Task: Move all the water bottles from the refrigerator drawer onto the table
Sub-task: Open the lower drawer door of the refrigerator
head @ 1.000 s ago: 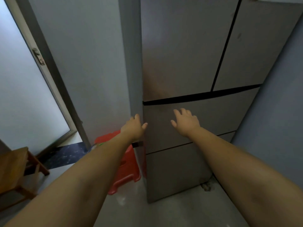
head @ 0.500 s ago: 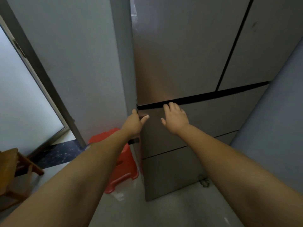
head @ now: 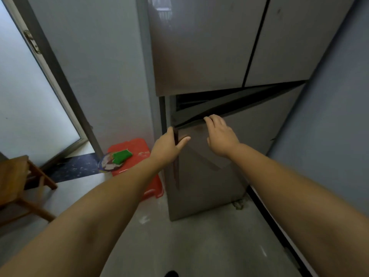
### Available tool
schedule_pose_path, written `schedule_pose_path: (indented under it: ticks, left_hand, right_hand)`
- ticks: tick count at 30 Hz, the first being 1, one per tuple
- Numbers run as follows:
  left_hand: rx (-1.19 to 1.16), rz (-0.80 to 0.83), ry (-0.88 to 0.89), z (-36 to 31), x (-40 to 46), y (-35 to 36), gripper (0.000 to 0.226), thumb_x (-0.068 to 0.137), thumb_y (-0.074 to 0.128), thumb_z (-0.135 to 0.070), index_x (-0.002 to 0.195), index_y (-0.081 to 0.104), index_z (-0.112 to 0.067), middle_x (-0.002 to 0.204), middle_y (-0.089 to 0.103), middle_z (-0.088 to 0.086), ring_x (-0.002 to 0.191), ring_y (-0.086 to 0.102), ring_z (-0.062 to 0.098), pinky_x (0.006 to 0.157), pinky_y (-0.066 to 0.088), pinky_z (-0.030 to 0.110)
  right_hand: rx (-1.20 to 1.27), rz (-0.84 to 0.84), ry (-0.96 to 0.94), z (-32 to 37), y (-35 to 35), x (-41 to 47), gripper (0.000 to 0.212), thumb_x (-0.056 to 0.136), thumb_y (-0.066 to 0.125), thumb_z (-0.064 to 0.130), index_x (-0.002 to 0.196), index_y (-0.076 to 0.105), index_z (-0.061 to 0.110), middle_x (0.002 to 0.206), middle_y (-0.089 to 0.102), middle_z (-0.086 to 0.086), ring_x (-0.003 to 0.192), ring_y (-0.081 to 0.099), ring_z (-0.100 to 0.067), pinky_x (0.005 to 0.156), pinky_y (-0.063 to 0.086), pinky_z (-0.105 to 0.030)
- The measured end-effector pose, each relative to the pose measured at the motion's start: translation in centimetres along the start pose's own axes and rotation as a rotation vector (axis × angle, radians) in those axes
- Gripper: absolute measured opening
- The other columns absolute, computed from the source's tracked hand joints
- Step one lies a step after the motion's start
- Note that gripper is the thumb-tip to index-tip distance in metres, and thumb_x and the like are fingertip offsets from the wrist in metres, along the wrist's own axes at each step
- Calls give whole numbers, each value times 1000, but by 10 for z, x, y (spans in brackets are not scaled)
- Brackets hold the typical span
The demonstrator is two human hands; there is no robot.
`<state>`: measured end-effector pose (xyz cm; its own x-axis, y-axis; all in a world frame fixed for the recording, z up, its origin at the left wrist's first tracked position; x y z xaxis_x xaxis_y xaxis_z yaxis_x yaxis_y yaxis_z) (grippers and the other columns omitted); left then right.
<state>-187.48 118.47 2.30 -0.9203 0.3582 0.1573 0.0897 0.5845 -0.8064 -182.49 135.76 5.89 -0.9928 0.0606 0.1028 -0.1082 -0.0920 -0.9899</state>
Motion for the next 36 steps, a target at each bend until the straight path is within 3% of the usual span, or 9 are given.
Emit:
schedule_pose_path:
  ticks: [7,10,13,17,21,24,27,30,36]
  left_hand:
    - [47,67,229,-90,-121,48,33,90,53,-52,98,36,-24,78,47,-12,65,50,6,50,34,17]
    - [106,239,421,-122,-150,62,31,95,47,-46,112,44,-22,89,54,-8,77,60,11,62,48,23]
    - [189,280,630,-153,-164,72,28,97,44,-38,115,50,-18,102,57,-2,87,60,15,74,52,32]
    - [181,196,708,-194,-158,88,24,97,45,-26,113,55,-13,109,56,4,95,59,23,76,50,37]
    - [138,178,732,-245,-135,103,44,95,46,-22,139,40,-15,134,46,5,119,50,21,86,48,35]
    - [146,250,750,-286,-111,122,63,94,47,-21,151,19,-18,156,23,3,141,28,21,107,38,36]
    - [234,336,846,-326,-81,149,71,94,49,-23,153,9,-20,161,7,2,148,10,20,119,20,39]
    - [334,388,919,-362,-50,177,75,95,49,-33,153,2,-25,162,-3,1,149,-2,20,121,8,47]
    - [366,384,1053,-417,0,230,71,96,34,-53,153,0,-28,162,-4,0,149,-8,20,119,3,53]
  right_hand:
    - [188,-83,41,-68,-13,-130,70,90,39,-8,153,17,14,162,9,-2,150,2,-15,123,10,-35]
    - [265,-12,102,-107,-33,-178,77,88,36,-17,153,18,19,162,9,2,149,5,-13,122,10,-33]
    - [288,54,182,-145,-58,-222,68,91,35,-12,152,24,17,161,15,1,148,17,-18,121,14,-30]
    - [432,34,382,-184,-77,-268,52,95,32,-7,145,40,7,157,27,-4,145,28,-20,116,13,-20]
    - [445,24,585,-208,-106,-296,43,103,36,28,130,58,3,140,52,-13,128,49,-26,105,35,-28]
    - [228,130,639,-216,-117,-306,59,100,35,47,146,34,10,146,44,-15,132,44,-30,104,35,-34]
    - [53,197,702,-234,-108,-304,63,103,24,41,154,3,11,160,13,-13,146,19,-28,117,19,-46]
    - [-29,186,749,-263,-105,-302,57,105,16,30,154,-3,9,162,-5,-5,150,-2,-19,120,3,-47]
    - [-87,126,893,-334,-105,-299,57,105,17,32,154,0,9,162,-4,-6,150,-3,-19,120,1,-42]
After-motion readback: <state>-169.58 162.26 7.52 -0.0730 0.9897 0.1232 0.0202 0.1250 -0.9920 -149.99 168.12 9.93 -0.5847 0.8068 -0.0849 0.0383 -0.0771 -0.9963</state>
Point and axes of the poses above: each hand's wrist, its own x-axis towards the middle knuckle, its own y-axis out of the palm, z = x × y, the point moved 1 cm from there along x, towards the middle knuckle
